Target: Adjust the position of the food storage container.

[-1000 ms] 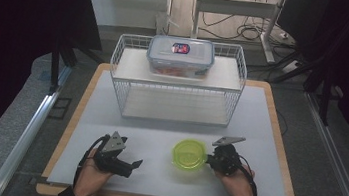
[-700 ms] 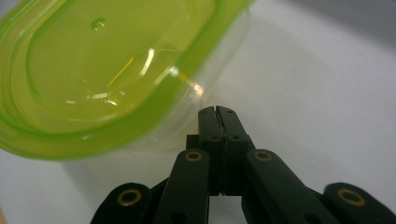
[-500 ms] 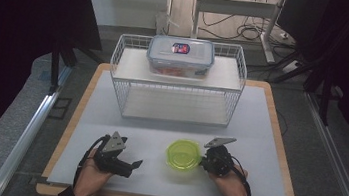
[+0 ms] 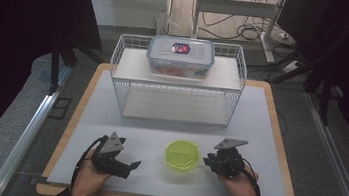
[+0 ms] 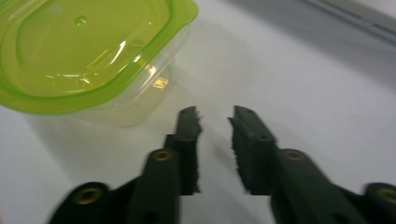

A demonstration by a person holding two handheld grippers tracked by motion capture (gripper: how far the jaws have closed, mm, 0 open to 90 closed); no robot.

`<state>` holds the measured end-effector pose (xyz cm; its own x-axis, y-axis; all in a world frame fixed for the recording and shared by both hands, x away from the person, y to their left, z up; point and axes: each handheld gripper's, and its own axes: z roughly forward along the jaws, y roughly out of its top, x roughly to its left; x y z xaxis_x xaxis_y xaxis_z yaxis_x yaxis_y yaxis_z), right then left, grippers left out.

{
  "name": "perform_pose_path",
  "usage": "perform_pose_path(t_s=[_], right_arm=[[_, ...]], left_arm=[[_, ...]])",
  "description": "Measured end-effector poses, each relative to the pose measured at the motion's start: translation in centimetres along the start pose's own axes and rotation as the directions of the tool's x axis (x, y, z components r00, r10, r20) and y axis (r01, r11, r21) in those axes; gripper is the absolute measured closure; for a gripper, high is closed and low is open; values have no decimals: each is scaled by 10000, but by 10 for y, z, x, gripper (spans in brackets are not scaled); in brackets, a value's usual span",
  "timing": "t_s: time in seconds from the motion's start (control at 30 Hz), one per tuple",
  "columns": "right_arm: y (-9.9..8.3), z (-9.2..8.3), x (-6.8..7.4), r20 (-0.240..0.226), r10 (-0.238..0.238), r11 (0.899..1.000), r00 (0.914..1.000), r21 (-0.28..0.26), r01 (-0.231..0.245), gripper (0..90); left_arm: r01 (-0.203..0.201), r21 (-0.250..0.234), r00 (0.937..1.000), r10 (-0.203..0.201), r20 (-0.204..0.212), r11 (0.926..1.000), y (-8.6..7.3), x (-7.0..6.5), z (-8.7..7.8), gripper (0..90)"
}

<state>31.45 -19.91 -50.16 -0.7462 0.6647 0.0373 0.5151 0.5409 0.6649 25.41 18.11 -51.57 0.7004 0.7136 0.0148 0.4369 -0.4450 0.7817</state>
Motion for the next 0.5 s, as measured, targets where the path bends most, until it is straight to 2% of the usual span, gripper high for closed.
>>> perform_pose_path(t_s=[0.13,0.33,0.5], right_arm=[[-2,-10,-2,68,1,9988,10000,-495,2,486],[-8,-14,1,-51,51,9977,10000,-682,-54,289],[-15,-16,3,-65,135,9968,9999,-782,-139,202]], left_arm=[[9,65,10000,-9,33,10000,-3,-2,-3,48],[39,145,9998,-41,181,9999,-6,-4,-4,49],[12,180,9997,-16,244,9998,-7,-5,-3,49]])
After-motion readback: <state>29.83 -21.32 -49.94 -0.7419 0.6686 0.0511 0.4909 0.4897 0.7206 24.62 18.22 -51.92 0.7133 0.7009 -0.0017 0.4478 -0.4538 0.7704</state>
